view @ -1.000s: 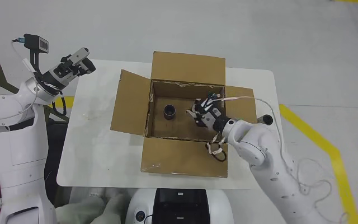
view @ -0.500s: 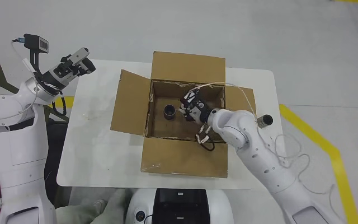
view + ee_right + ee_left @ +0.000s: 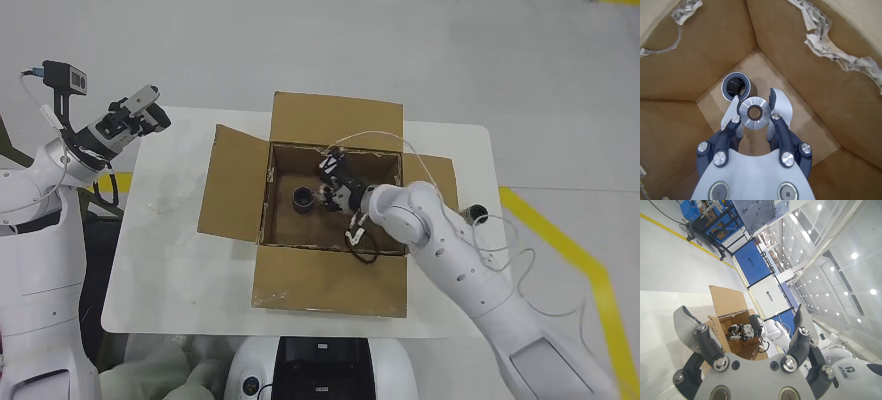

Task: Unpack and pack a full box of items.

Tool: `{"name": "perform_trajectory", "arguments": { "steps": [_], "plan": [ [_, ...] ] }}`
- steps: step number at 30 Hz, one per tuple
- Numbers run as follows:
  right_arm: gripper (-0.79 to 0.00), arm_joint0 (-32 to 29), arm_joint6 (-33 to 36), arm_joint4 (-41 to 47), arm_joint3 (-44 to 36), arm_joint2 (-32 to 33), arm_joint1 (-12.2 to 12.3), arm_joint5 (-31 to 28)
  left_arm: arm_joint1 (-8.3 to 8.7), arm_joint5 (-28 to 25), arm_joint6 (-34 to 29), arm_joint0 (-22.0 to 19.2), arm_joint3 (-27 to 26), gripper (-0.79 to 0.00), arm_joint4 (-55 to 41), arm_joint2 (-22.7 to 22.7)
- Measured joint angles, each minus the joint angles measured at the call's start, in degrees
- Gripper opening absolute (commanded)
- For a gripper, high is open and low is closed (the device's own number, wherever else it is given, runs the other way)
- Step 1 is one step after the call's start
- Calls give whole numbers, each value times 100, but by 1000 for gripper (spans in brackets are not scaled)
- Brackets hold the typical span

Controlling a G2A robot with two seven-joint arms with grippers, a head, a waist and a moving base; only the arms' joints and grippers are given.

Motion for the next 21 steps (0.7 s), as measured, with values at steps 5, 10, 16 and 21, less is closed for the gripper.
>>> {"name": "perform_trajectory", "arguments": {
  "steps": [5, 10, 16, 21],
  "plan": [
    [-739, 244, 461, 76, 278, -167, -84, -15, 0, 0, 0, 0, 0, 0, 0, 0],
    [-714, 483, 709, 134, 606, -339, -181, -52, 0, 0, 0, 0, 0, 0, 0, 0],
    [-566, 663, 674, 148, 887, -469, -278, -100, 0, 0, 0, 0, 0, 0, 0, 0],
    [-406, 724, 600, 61, 1029, -541, -333, -81, 0, 0, 0, 0, 0, 0, 0, 0]
  ]
}}
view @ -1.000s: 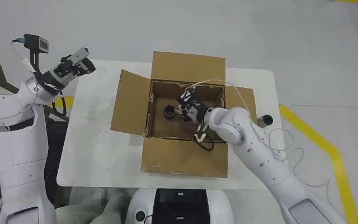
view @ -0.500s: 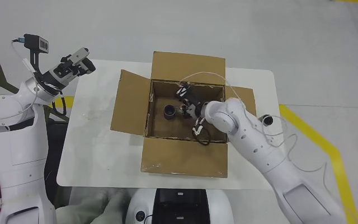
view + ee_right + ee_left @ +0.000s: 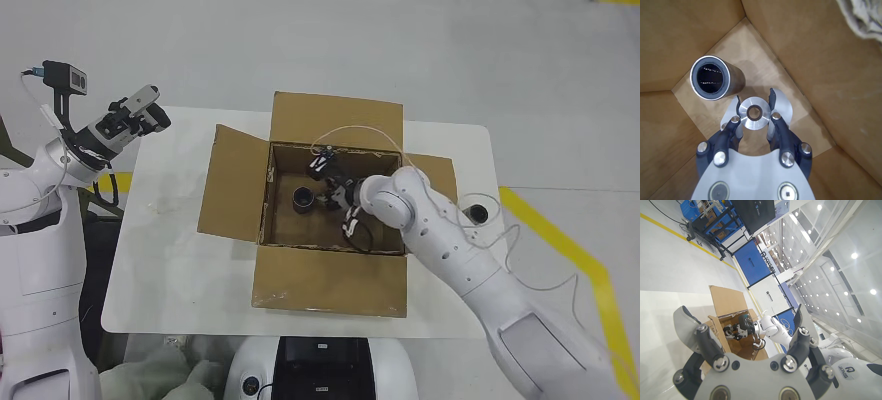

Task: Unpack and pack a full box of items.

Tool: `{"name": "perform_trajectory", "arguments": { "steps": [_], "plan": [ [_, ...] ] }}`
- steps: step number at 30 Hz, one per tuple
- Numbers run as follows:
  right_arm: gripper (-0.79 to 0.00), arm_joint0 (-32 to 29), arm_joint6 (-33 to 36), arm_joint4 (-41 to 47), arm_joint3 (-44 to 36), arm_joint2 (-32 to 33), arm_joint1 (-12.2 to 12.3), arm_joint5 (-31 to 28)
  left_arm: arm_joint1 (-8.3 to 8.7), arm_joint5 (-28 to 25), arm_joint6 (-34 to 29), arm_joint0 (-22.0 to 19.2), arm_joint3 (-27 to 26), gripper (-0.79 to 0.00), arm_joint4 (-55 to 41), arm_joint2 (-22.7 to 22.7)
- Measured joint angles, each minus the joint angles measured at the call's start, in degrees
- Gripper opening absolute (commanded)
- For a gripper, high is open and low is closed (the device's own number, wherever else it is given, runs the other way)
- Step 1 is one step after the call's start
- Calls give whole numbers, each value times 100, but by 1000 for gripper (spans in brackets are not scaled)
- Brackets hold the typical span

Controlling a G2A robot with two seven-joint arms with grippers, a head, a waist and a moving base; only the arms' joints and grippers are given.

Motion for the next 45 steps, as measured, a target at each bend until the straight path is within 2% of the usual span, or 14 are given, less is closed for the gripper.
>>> {"name": "perform_trajectory", "arguments": {
  "steps": [1, 3, 10, 18, 25, 32, 45],
  "plan": [
    [-348, -1, 8, -12, -5, -6, -4, -11, 0, 0, 0, 0, 0, 0, 0, 0],
    [-283, -15, 44, -45, -38, 1, -3, -37, 0, 0, 0, 0, 0, 0, 0, 0],
    [-240, -153, 146, -200, -310, 174, 70, -80, 0, 0, 0, 0, 0, 0, 0, 0],
    [-117, -661, 374, -237, -1514, 858, 312, 10, 0, 0, 0, 0, 0, 0, 0, 0],
    [-105, -1404, 522, -105, -2808, 1581, 534, 50, 0, 0, 0, 0, 0, 0, 0, 0],
    [-114, -2303, 141, -77, -3966, 2183, 716, -253, 0, 0, 0, 0, 0, 0, 0, 0],
    [-129, -3894, -517, -525, -5146, 3487, 1014, -667, 0, 0, 0, 0, 0, 0, 0, 0]
  ]
}}
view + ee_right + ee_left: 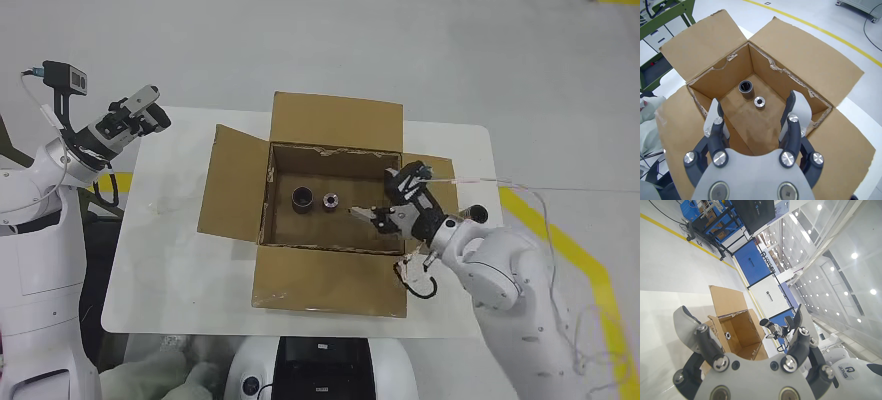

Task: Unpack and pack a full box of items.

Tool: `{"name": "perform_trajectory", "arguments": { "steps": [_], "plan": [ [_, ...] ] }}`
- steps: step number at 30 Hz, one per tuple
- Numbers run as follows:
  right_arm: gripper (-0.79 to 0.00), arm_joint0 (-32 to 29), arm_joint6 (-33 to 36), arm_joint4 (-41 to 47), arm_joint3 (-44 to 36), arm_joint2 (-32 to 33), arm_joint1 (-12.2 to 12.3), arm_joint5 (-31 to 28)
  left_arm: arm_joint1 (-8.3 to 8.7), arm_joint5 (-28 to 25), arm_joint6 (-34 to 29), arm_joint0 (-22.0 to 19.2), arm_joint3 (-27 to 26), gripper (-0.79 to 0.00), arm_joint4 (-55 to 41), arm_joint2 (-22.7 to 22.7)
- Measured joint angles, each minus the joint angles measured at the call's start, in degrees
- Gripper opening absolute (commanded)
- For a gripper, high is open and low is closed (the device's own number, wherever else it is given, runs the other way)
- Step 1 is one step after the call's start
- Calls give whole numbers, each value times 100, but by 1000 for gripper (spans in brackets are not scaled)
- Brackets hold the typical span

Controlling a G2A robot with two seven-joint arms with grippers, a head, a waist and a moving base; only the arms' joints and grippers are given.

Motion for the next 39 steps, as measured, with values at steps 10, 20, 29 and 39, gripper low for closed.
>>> {"name": "perform_trajectory", "arguments": {
  "steps": [10, 20, 29, 39],
  "plan": [
    [-142, -961, -387, -171, -170, 1011, 148, -51, 0, 0, 0, 0, 0, 0, 0, 0],
    [-123, -1810, -597, -303, -481, 1893, 233, 258, 0, 0, 0, 0, 0, 0, 0, 0],
    [-62, -1990, -706, -430, -400, 2182, 264, 496, 0, 0, 0, 0, 0, 0, 0, 0],
    [-86, -1889, -681, -317, -473, 1935, 269, 429, 0, 0, 0, 0, 0, 0, 0, 0]
  ]
}}
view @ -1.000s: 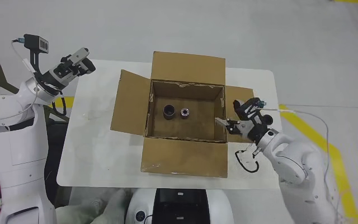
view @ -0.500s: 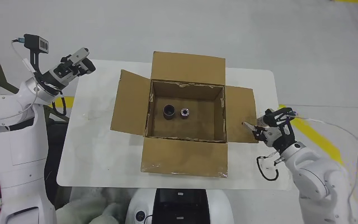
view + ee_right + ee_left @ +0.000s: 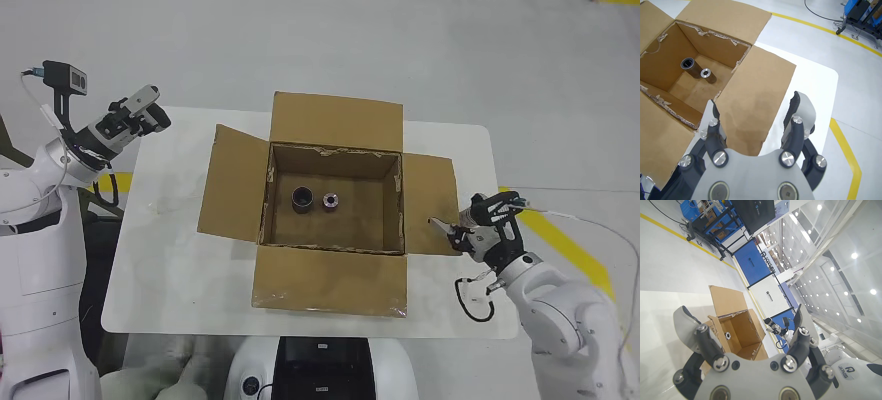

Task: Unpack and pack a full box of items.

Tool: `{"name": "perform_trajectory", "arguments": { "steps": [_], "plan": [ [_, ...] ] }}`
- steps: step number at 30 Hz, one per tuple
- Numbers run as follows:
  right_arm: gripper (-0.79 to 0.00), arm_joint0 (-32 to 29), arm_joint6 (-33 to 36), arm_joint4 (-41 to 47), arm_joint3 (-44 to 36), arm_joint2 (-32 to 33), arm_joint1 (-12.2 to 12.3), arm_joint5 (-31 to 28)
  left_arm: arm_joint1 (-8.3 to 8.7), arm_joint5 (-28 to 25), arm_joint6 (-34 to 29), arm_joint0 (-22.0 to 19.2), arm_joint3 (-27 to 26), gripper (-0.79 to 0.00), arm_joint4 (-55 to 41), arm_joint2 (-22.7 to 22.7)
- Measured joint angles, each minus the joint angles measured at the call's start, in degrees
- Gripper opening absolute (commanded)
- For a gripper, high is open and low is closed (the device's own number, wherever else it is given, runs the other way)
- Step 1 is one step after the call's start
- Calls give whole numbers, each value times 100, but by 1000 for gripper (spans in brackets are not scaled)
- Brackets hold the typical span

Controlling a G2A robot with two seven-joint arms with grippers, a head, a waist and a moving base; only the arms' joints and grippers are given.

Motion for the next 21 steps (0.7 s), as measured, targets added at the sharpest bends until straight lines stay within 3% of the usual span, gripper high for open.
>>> {"name": "perform_trajectory", "arguments": {
  "steps": [8, 9, 15, 21],
  "plan": [
    [-86, -1, -1, -1, 1, 1, 0, 2, 0, 0, 0, 0, 0, 0, 0, 0],
    [-3, -1, -1, -1, 1, 1, 0, 2, 0, 0, 0, 0, 0, 0, 0, 0],
    [-65, 7, -65, -34, 278, 156, 10, 221, 0, 0, 0, 0, 0, 0, 0, 0],
    [0, -62, 67, 18, 560, 570, 38, 494, 0, 0, 0, 0, 0, 0, 0, 0]
  ]
}}
